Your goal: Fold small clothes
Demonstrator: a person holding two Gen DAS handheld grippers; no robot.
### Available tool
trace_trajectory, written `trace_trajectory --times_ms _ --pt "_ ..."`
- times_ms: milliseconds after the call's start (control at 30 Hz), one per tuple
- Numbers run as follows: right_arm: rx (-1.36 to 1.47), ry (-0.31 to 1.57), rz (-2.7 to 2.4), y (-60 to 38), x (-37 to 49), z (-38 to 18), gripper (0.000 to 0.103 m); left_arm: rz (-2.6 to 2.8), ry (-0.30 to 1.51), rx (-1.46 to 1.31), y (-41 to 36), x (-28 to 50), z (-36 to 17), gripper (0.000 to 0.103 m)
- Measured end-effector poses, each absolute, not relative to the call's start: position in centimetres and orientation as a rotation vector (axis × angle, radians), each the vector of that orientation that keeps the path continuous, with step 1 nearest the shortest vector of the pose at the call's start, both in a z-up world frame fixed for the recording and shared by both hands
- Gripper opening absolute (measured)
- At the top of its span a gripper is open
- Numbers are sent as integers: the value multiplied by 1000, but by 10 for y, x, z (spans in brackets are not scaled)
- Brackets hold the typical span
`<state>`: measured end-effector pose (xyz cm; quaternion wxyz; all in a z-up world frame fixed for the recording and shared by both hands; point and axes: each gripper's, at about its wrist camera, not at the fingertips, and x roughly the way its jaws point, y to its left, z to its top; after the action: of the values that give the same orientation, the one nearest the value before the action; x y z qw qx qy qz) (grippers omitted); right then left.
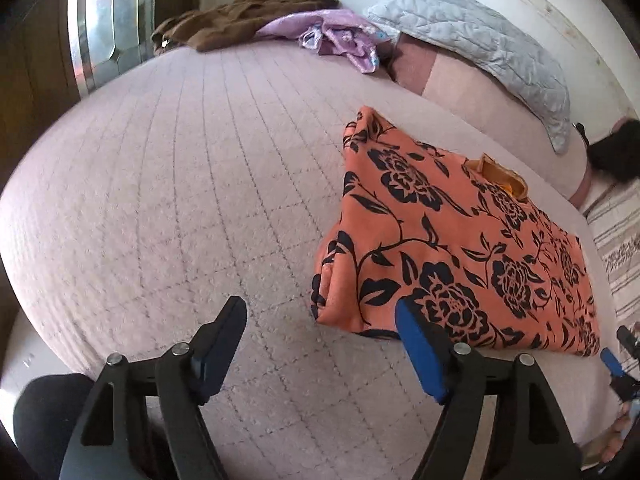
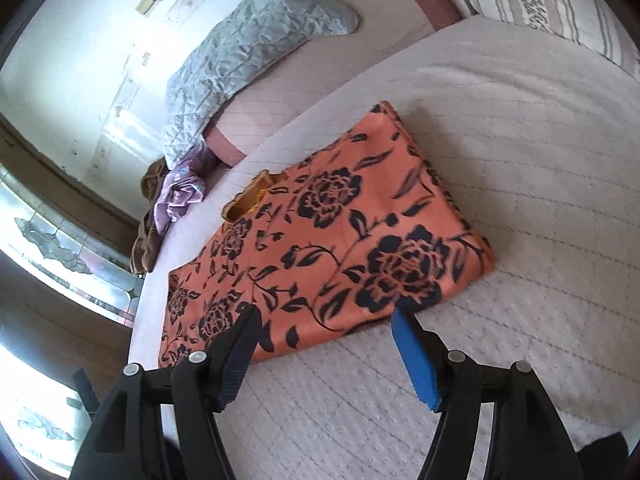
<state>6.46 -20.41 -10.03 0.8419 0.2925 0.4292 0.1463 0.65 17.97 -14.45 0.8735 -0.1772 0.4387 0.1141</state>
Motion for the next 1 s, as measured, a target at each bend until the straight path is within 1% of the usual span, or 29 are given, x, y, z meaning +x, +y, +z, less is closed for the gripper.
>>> trace_trajectory --times_ms 67,100,133,167,200,300,333,367,400,433,467,533,567,600,633,700,800,833,867,900,933,1000 --pt "613 910 316 -200 71 -104 71 230 989 -385 183 19 -161 76" --pt "610 916 313 -199 73 -106 71 261 986 -361 183 22 -161 57" --pt "608 932 302 -198 78 -112 71 286 977 -331 182 22 -157 29" --pt "612 950 291 -199 81 -117 71 214 978 -386 183 22 -154 9" --pt "620 966 288 -200 83 -121 71 201 981 -428 185 20 -149 10" --pt "645 973 286 -205 82 -128 71 224 942 -382 182 15 -142 11" --pt "641 973 283 -206 81 -128 71 226 973 -386 181 16 -149 15" --pt "642 975 280 -207 80 -129 71 237 1007 -389 180 15 -154 17" --pt "648 975 281 -209 79 -130 71 233 997 -397 181 12 -153 18" --pt "650 974 284 -210 78 -129 71 233 998 -391 178 14 -150 25" --pt "651 974 286 -211 77 -128 71 239 1003 -381 178 11 -144 30" --pt "657 964 294 -214 75 -123 71 235 958 -377 180 5 -125 47" --pt "657 952 301 -215 76 -119 71 233 930 -364 179 7 -115 53" --pt "654 943 305 -215 76 -115 71 222 901 -350 179 13 -106 65" --pt "652 935 308 -215 79 -111 71 210 883 -340 178 21 -100 68" --pt "665 922 333 -214 87 -106 71 179 890 -297 178 50 -97 68" --pt "664 925 346 -208 102 -105 71 159 948 -234 180 99 -114 66" --pt "669 929 354 -206 106 -107 71 186 971 -207 183 110 -124 54" --pt "670 934 360 -204 110 -110 72 228 1016 -218 191 121 -136 44" --pt "667 942 358 -203 112 -113 72 244 1053 -291 204 128 -144 42" --pt "663 961 345 -202 115 -118 71 243 1036 -394 218 128 -142 42" --pt "678 990 337 -206 116 -127 72 275 982 -385 223 127 -129 41"
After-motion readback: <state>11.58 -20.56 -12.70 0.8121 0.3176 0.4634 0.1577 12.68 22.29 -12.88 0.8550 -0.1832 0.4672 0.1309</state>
